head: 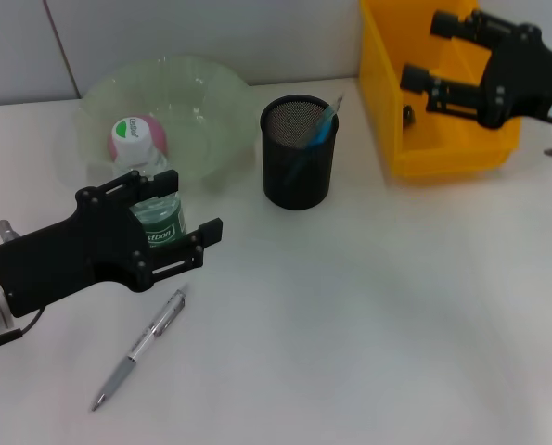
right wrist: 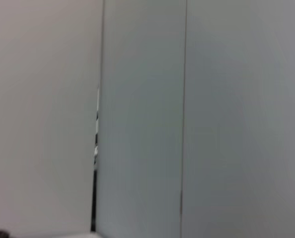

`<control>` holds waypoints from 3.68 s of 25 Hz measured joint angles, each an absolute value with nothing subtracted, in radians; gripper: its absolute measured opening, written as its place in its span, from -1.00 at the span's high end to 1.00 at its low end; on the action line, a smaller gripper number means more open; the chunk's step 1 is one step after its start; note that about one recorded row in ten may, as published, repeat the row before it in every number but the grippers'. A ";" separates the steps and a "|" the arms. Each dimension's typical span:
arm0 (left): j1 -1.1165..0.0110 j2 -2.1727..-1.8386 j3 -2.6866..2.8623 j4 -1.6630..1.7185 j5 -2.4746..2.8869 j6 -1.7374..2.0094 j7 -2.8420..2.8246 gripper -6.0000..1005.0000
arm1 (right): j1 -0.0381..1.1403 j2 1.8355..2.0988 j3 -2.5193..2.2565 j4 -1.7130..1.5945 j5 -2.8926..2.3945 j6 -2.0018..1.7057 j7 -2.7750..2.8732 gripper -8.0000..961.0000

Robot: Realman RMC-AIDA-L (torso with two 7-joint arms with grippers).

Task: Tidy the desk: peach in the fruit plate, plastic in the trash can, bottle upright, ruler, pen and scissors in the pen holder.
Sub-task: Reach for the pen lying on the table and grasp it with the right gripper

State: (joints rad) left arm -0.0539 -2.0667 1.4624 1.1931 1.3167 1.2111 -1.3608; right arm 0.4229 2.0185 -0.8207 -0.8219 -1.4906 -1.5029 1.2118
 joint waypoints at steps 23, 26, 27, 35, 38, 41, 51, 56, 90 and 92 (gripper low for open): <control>-0.027 -2.069 1.710 1.653 2.178 0.993 -2.294 -0.56 | 0.459 1.976 -0.808 -0.823 -1.805 -1.633 1.282 -0.66; -0.074 -2.069 1.735 1.650 2.285 1.006 -2.431 -0.56 | 0.466 1.974 -0.806 -0.827 -1.855 -1.690 1.282 -0.66; -0.074 -2.069 1.735 1.650 2.285 1.006 -2.431 -0.56 | 0.465 1.972 -0.803 -0.827 -1.862 -1.697 1.282 -0.66; -0.135 -2.070 1.752 1.669 2.412 1.086 -2.602 -0.56 | 0.439 1.928 -0.762 -0.795 -1.888 -1.772 1.290 -0.65; -0.169 -2.070 1.750 1.671 2.458 1.137 -2.648 -0.56 | 0.435 1.909 -0.700 -0.784 -1.926 -1.787 1.303 -0.65; -0.210 -2.070 1.754 1.652 2.512 1.165 -2.692 -0.56 | 0.439 1.894 -0.648 -0.779 -1.981 -1.838 1.310 -0.65; -0.301 -2.071 1.751 1.548 2.511 1.176 -2.705 -0.56 | 0.511 1.885 -0.642 -0.778 -2.124 -1.900 1.368 -0.65; -0.323 -2.071 1.746 1.530 2.518 1.206 -2.725 -0.56 | 0.526 1.898 -0.640 -0.777 -2.146 -1.881 1.370 -0.65; -0.462 -2.079 1.750 1.402 2.609 1.277 -2.878 -0.56 | 0.529 1.913 -0.632 -0.764 -2.148 -1.802 1.352 -0.65; -0.462 -2.079 1.750 1.402 2.609 1.277 -2.878 -0.56 | 0.529 1.913 -0.632 -0.764 -2.148 -1.802 1.352 -0.65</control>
